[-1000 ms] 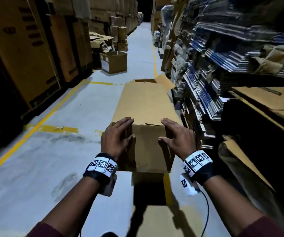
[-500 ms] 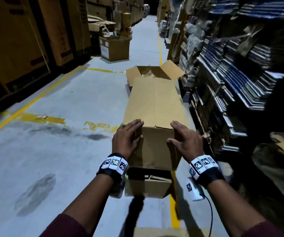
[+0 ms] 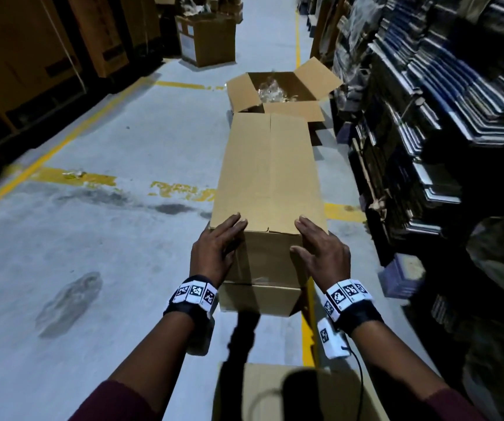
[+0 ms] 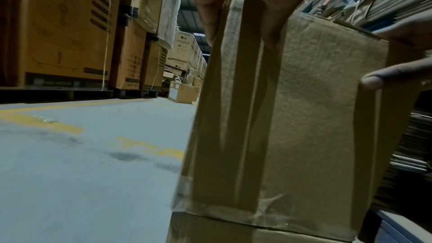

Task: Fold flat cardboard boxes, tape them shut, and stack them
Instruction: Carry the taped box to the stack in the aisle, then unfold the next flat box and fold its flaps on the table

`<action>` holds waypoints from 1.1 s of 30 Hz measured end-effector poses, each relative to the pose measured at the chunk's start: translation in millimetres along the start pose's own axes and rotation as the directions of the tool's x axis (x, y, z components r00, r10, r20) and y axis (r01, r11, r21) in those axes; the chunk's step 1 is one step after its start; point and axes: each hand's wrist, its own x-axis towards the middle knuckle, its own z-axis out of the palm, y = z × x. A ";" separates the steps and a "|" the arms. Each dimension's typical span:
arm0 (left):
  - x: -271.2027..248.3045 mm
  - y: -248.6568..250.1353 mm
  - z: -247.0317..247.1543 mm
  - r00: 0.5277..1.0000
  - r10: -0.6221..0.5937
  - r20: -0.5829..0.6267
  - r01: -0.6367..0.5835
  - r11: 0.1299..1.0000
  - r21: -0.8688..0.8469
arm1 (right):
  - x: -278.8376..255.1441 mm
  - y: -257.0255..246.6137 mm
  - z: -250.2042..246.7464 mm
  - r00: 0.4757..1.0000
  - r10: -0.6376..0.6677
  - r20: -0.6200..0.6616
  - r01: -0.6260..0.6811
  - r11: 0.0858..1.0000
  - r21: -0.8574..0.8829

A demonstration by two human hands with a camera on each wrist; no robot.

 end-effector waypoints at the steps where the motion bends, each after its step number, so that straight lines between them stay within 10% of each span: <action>1: -2.4 2.8 -0.2 1.000 -0.002 -0.010 0.003 1.000 0.009 | -2.5 2.0 0.2 1.000 -0.015 -0.009 0.015 1.000 0.007; 11: -24.4 19.5 -10.9 0.997 -0.039 0.065 0.026 0.983 0.183 | -22.7 1.2 3.1 0.993 0.005 0.115 0.007 0.994 -0.111; 17: -147.1 25.7 6.8 0.976 -0.139 0.168 0.090 0.958 0.271 | -126.9 -15.4 17.0 0.998 -0.014 0.063 0.022 0.992 -0.127; 24: -333.3 -15.8 69.5 0.788 -0.330 0.519 0.120 0.910 0.396 | -297.9 -12.2 72.6 0.924 0.122 0.363 -0.055 0.980 -0.190; 33: -461.1 -49.8 107.9 0.687 -0.412 0.598 0.140 0.884 0.446 | -399.7 -30.4 148.4 0.891 0.143 0.432 -0.008 0.954 -0.299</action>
